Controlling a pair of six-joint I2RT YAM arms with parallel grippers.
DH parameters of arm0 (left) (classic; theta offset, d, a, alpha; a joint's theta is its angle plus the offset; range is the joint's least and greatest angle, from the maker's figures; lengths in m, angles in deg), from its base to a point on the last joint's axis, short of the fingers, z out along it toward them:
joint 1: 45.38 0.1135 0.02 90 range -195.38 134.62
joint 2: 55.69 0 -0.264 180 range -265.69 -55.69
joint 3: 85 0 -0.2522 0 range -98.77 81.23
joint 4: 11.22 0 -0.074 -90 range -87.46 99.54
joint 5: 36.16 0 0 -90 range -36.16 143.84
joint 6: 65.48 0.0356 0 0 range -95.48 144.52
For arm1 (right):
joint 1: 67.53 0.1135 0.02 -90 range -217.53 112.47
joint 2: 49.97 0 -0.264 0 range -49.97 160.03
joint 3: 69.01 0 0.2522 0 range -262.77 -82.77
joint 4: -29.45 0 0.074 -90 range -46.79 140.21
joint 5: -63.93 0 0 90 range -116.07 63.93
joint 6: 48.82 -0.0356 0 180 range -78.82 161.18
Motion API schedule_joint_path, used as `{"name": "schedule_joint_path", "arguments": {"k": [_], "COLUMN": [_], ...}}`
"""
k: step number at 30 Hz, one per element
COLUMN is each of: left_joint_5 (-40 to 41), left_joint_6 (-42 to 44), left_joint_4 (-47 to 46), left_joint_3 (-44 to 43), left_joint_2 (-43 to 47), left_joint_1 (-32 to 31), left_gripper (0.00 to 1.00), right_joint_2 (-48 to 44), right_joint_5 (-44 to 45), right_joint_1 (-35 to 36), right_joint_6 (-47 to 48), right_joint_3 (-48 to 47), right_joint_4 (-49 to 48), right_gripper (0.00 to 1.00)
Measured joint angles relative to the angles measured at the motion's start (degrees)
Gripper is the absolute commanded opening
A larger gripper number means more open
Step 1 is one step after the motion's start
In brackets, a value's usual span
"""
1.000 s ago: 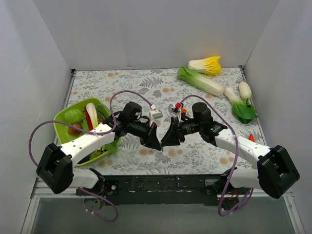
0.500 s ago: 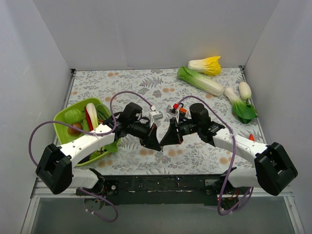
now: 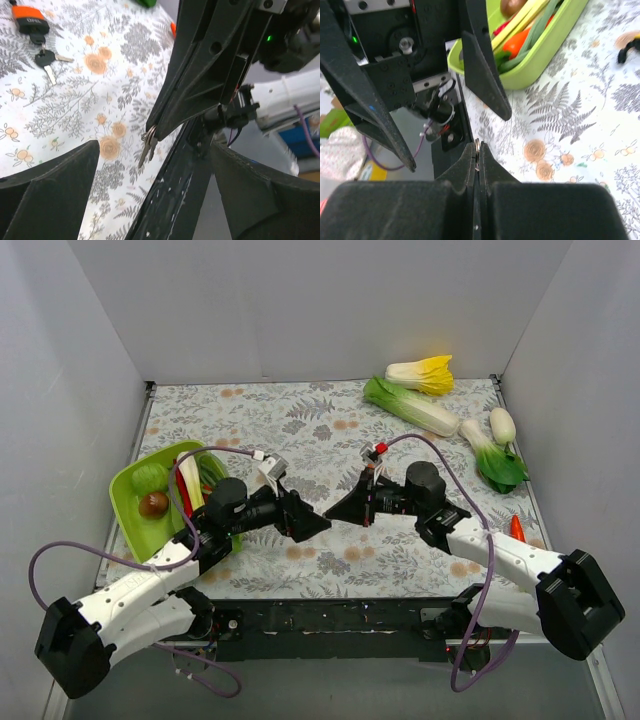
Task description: Unlock with the key
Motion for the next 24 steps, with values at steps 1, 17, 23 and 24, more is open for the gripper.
{"name": "schedule_joint_path", "arguments": {"k": [1, 17, 23, 24], "left_joint_5": [1.2, 11.8, 12.8, 13.0], "left_joint_6": [-2.6, -26.2, -27.7, -27.8], "left_joint_4": [-2.8, -21.9, -23.0, -23.1], "left_joint_3": [1.5, 7.5, 7.5, 7.5], "left_joint_2": [1.0, -1.2, -3.2, -3.4], "left_joint_1": [0.0, -3.0, -4.3, -4.5], "left_gripper": [0.88, 0.57, 0.46, 0.45], "right_joint_2": [-0.3, -1.9, -2.3, -2.4], "right_joint_5": [1.4, 14.1, 16.0, 16.3], "right_joint_1": [0.0, 0.0, 0.0, 0.0], "right_joint_6": [-1.5, -12.0, -12.5, -12.5], "right_joint_3": [0.7, 4.0, 4.1, 4.2], "right_joint_4": [-2.3, -17.4, -17.3, -17.4], "right_gripper": [0.01, 0.01, 0.01, 0.01]}}
